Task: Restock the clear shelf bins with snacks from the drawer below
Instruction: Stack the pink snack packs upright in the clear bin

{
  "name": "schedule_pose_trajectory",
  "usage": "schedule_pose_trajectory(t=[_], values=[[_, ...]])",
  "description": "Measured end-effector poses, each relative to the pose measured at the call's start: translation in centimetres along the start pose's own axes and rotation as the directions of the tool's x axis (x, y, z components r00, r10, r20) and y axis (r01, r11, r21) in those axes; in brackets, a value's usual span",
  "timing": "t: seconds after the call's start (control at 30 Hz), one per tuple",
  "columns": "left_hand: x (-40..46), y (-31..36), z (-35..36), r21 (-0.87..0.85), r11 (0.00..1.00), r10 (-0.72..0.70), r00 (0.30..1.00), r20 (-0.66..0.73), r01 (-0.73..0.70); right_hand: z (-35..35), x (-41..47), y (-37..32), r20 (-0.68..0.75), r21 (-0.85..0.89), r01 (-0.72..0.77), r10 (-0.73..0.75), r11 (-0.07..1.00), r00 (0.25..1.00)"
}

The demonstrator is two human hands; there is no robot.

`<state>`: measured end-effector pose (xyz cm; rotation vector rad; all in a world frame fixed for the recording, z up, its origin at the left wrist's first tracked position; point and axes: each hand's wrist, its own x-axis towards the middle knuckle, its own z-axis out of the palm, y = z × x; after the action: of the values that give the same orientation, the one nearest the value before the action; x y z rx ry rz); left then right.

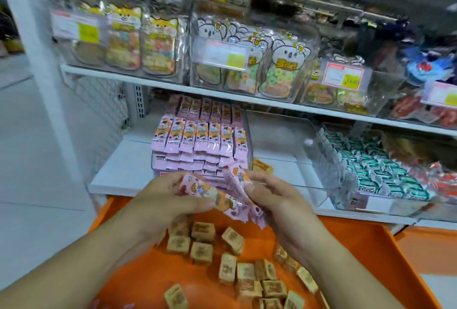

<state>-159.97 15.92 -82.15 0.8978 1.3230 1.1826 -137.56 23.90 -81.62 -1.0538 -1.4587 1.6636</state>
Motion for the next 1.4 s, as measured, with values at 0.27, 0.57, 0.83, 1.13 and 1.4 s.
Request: schedule_pose_trajectory(t=[0.27, 0.57, 0.83, 1.13, 1.4], values=[[1.7, 1.0, 1.5, -0.16, 0.983, 0.046, 0.964, -0.263, -0.091, 3.1, 0.8, -1.5, -0.048, -0.069, 0.11, -0.114, 0.991, 0.992], [-0.3, 2.7, -0.6, 0.188, 0.98, 0.078, 0.992, -0.097, -0.059, 3.8, -0.2, -2.5, 0.105, -0.126, 0.078, -0.065, 0.989, 0.992], [-1.4, 3.5, -3.0, 0.233, 0.944, 0.25, 0.968, -0.037, -0.235, 6.2, -0.9, -3.1, 0.029, -0.385, 0.266, -0.276, 0.884, 0.961], [-0.4, 4.0, -6.1, 0.626, 0.699, 0.47, 0.882, -0.038, -0.345, 8.4, 1.6, -3.4, 0.082, -0.691, 0.327, -0.38, 0.644, 0.922], [4.9, 6.3, -9.3, 0.714, 0.627, 0.539, 0.835, -0.109, -0.312, 10.9, 9.2, -5.4, 0.092, -0.729, 0.355, -0.431, 0.585, 0.898]])
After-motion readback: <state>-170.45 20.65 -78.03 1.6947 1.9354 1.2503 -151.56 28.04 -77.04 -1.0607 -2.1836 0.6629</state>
